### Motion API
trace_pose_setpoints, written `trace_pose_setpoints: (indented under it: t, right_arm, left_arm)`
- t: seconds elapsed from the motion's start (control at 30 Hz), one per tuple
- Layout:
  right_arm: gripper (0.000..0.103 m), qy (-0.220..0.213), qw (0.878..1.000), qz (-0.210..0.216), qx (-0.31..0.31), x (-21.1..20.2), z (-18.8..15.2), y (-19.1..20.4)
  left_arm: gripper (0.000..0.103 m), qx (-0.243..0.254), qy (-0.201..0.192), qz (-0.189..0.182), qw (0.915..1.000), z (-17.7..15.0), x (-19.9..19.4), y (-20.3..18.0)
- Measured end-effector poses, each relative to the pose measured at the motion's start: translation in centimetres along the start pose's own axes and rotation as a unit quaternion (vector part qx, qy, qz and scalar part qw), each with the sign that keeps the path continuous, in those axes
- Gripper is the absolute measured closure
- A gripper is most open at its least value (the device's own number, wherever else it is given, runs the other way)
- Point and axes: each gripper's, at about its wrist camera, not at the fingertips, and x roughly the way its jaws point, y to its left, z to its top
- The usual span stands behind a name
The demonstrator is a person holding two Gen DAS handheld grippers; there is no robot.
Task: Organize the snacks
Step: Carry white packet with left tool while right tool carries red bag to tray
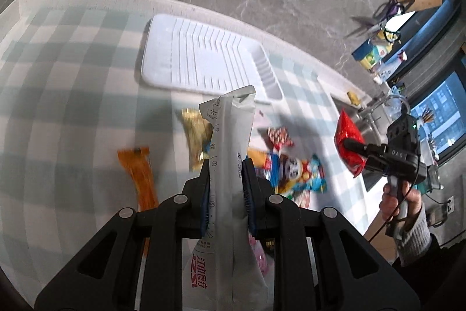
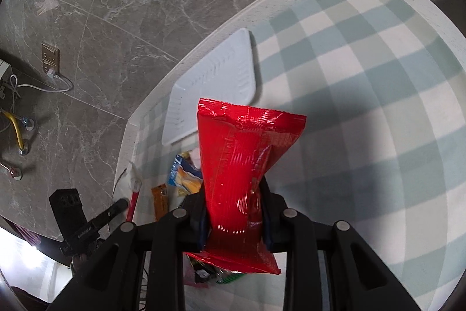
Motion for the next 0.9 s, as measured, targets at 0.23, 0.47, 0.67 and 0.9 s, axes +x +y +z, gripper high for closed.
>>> trace_pose_setpoints:
  t: [0.23,0.47,0.67,0.9]
  right_arm:
    - [0.073,0.006,1.0,0.003,-0.012,1.4,3.1,1.8]
    - [0.073,0.011,1.0,0.003,-0.025,2.5,6.6,2.9]
    - [0.073,0.023,0.999,-0.007,-0.039,4.6,9.6,3.5]
    - [0.073,0.046,0.997,-0.025,-0.06,8.0,12.9,3.8]
  left_arm:
    - [0.085,-0.001,-0.007,-0.011,0.9999,4.7,0.7,1.3]
    - [0.085,-0.016,-0.017,-0.011,0.9997,9.0,2.3,2.7]
    - [0.085,-0.021,-0.013,-0.001,0.9997,12.5,4.4,4.4]
    - [0.085,-0.018,-0.007,0.005,0.9998,15.8,7.3,5.7]
